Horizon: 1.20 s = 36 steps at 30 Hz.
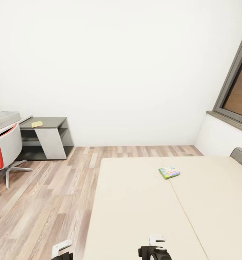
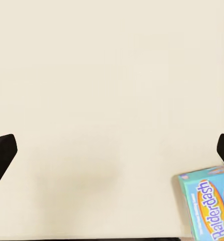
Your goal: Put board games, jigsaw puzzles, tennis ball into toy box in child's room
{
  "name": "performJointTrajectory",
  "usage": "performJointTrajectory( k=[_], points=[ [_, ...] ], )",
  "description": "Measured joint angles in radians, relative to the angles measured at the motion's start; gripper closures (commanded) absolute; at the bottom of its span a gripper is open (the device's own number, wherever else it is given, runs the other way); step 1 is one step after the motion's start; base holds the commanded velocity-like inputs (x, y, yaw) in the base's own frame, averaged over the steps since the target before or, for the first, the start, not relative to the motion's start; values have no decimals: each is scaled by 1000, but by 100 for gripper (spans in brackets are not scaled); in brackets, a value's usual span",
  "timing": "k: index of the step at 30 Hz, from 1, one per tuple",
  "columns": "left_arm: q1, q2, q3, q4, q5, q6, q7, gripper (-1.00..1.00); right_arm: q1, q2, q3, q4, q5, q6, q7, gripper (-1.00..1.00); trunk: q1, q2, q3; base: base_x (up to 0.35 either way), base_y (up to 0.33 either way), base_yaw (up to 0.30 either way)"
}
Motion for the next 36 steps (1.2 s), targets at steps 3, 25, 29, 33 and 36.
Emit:
performJointTrajectory(
  k=[3, 25, 29, 33, 36],
  points=[
    [0, 0, 0, 0, 0, 0, 0, -100, 0, 0, 0, 0, 0, 0, 0, -100, 0, 0, 0, 0, -90, 0],
    [0, 0, 0, 0, 0, 0, 0, -100, 0, 0, 0, 0, 0, 0, 0, -100, 0, 0, 0, 0, -74, 0],
    [0, 0, 0, 0, 0, 0, 0, -100, 0, 0, 0, 0, 0, 0, 0, -100, 0, 0, 0, 0, -42, 0],
    [0, 1, 0, 0, 0, 0, 0, -100, 0, 0, 0, 0, 0, 0, 0, -100, 0, 0, 0, 0, -14, 0],
    [0, 1, 0, 0, 0, 0, 0, -100, 0, 0, 0, 0, 0, 0, 0, -100, 0, 0, 0, 0, -5, 0]
  ],
)
